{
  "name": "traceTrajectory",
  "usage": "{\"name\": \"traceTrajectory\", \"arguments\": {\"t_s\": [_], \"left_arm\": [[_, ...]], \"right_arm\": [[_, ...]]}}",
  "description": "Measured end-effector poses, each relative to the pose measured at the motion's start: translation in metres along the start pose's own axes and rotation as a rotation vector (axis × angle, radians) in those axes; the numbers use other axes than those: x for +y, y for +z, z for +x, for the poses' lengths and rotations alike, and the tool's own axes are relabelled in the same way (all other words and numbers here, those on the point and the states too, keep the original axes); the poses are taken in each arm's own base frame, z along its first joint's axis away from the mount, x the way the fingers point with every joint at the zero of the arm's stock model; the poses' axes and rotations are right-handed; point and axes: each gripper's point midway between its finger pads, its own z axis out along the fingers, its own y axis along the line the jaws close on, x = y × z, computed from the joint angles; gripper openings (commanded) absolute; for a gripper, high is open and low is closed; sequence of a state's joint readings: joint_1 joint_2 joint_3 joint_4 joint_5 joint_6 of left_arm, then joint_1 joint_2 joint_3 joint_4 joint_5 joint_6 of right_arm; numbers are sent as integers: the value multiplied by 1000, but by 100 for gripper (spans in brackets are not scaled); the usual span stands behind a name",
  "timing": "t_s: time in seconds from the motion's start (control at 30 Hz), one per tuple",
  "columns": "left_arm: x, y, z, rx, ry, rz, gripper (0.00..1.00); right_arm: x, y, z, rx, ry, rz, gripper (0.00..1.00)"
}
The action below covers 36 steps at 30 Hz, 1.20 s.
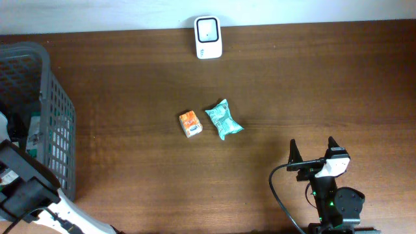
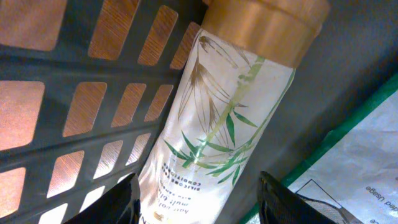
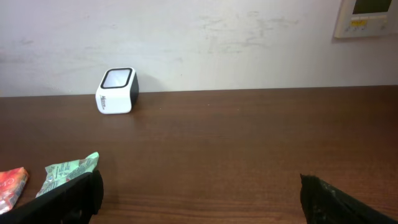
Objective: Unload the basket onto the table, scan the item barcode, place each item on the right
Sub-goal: 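Reach the left gripper into the basket and grasp the white bamboo tube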
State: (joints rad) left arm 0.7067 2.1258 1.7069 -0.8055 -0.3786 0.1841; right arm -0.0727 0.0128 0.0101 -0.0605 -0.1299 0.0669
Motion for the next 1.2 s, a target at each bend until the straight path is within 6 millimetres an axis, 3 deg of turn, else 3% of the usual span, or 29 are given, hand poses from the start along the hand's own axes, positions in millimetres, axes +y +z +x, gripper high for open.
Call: {"name": "traceTrajectory", "arguments": {"t_s": [0.3, 0.43, 0.47, 0.5, 0.57, 0.7, 0.9, 0.97, 1.03, 1.13, 1.17, 1.2], "left_arm": [[5, 4, 2, 4, 39, -4, 54], [-2, 30, 16, 71, 66, -8, 53], [-2, 30, 16, 71, 67, -10, 49], [-2, 30, 16, 71, 67, -11, 28], [-1, 30, 16, 71, 69, -13, 3], [5, 24, 12, 58, 78, -40, 0], [0, 14, 7, 44, 90, -33, 0], [-8, 0, -2, 6, 92, -22, 0], [-13, -37, -21, -88, 81, -6, 0], [-2, -122, -54, -307, 19, -1, 0], [3, -137, -59, -343, -10, 0, 0], [18, -180, -65, -443, -62, -4, 0]], "right_arm": [[0, 0, 0, 0, 0, 0, 98], [0, 0, 0, 0, 0, 0, 98], [0, 0, 0, 0, 0, 0, 98], [0, 0, 0, 0, 0, 0, 98], [0, 0, 0, 0, 0, 0, 98], [0, 0, 0, 0, 0, 0, 98], [0, 0, 0, 0, 0, 0, 98], [0, 0, 0, 0, 0, 0, 98], [0, 0, 0, 0, 0, 0, 98], [0, 0, 0, 0, 0, 0, 98], [0, 0, 0, 0, -1, 0, 98], [0, 0, 0, 0, -1, 0, 98]]}}
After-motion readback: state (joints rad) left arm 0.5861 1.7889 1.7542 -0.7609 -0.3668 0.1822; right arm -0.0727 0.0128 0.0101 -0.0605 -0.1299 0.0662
